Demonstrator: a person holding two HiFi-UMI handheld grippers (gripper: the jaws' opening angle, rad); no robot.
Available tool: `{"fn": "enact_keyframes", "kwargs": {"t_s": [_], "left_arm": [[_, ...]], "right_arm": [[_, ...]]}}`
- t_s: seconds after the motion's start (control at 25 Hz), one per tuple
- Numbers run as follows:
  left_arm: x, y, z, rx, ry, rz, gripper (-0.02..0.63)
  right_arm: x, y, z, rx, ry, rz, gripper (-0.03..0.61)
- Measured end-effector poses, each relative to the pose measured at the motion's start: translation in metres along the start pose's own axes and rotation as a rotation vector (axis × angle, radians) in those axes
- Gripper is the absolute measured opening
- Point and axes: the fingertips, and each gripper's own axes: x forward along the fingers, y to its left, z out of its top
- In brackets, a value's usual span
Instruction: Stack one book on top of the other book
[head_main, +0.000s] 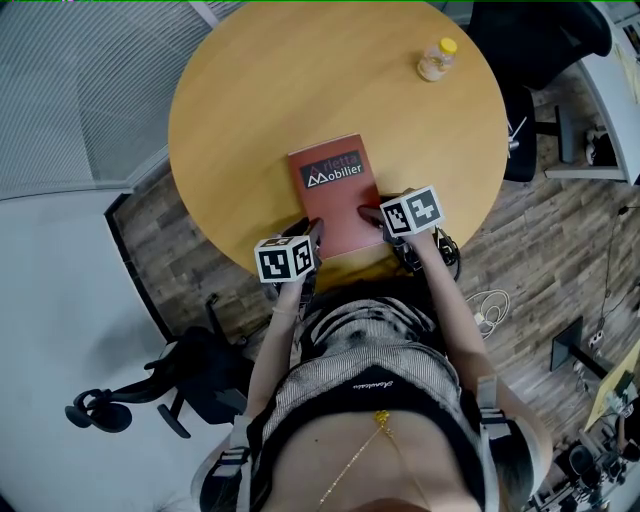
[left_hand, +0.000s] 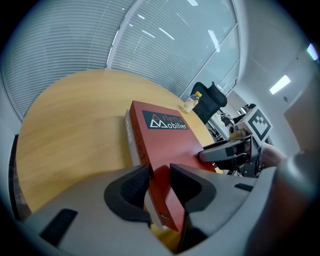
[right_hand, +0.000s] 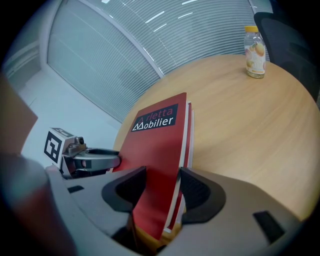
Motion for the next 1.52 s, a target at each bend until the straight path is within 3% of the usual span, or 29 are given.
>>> {"fn": "enact_keyframes", "kwargs": {"t_s": [0.32, 0.56, 0.72, 0.88, 0.96, 1.04, 1.52], "left_arm": [[0.001, -0.002, 0.002, -0.003, 0.0, -0.008, 0.135], [-0.015, 0.001, 0.011, 0.0, -0.043, 0.003, 0.175], [-0.035, -0.007, 0.029, 0.065, -0.113, 0.011, 0.174], [-0.046, -0.031, 0.047, 0.098, -0.186, -0.056, 0.119], [-0.047, -0.042, 0.054, 0.106, -0.221, -0.092, 0.095], [-0.051, -0.052, 0.058, 0.121, -0.257, -0.128, 0.054], [-0.079, -0.107, 0.072, 0.283, -0.399, -0.252, 0.021]], "right_arm": [[-0.003, 0.0, 0.002, -0.008, -0.016, 0.02, 0.209], [-0.017, 0.005, -0.001, -0.11, -0.025, 0.028, 0.21], [-0.047, 0.023, 0.025, -0.183, -0.177, 0.078, 0.209], [-0.067, 0.049, 0.041, -0.378, -0.269, 0.125, 0.193], [-0.072, 0.057, 0.044, -0.507, -0.294, 0.105, 0.095], [-0.074, 0.066, 0.043, -0.589, -0.319, 0.098, 0.06], [-0.112, 0.107, 0.05, -0.686, -0.596, 0.147, 0.029]]}}
